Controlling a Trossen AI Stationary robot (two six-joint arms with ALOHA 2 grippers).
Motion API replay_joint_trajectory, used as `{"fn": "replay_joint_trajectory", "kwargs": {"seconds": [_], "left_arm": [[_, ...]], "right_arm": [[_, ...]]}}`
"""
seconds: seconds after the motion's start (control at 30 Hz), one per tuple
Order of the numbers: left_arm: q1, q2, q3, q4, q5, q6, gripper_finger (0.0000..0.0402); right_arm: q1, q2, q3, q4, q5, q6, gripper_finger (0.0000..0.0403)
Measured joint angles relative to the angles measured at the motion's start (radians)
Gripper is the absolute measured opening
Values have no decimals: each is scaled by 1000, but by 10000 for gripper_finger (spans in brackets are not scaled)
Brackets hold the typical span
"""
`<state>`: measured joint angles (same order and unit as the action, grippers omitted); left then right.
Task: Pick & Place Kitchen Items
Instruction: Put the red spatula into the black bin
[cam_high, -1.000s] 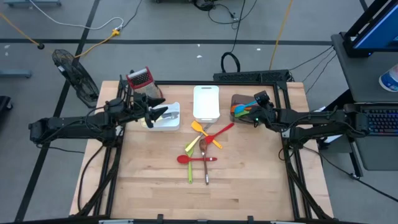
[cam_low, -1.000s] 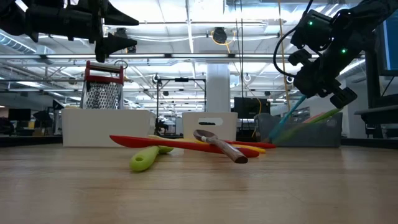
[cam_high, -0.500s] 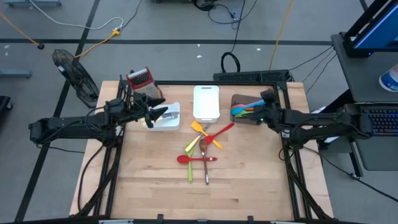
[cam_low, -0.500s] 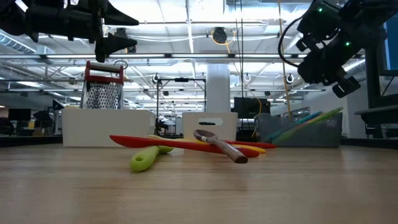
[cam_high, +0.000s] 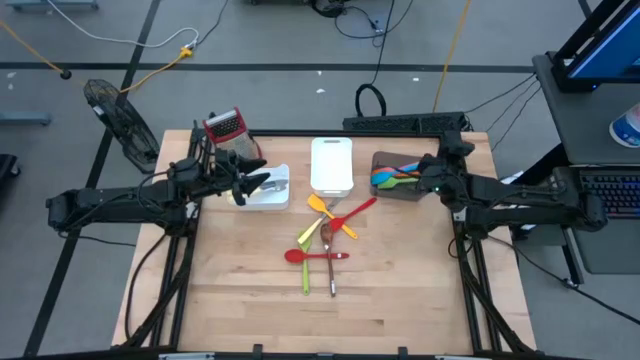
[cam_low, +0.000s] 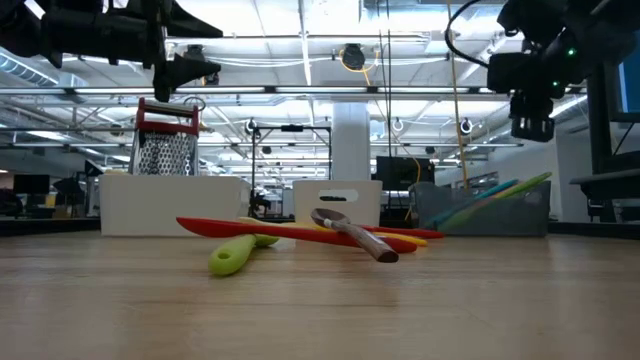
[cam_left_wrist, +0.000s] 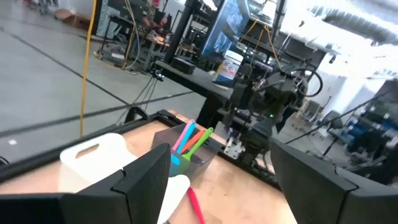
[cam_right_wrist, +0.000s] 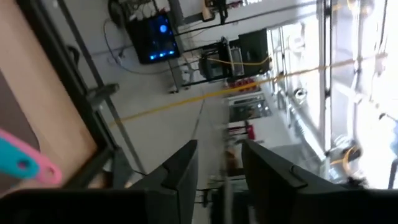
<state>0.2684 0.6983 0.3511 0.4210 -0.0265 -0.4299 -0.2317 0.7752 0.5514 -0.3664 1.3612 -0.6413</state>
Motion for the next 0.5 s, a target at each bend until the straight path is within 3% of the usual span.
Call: {"fn": "replay_joint_trajectory", "kwargs": {"seconds": [0.27, 0.5], "left_arm": [[-30, 0, 0, 1, 57, -116, 285], [-141, 31, 54, -26, 22, -104, 285]], "right_arm": [[0, -28, 0, 0, -8, 193, 119], [0, -72, 0, -1, -195, 451, 118]]}}
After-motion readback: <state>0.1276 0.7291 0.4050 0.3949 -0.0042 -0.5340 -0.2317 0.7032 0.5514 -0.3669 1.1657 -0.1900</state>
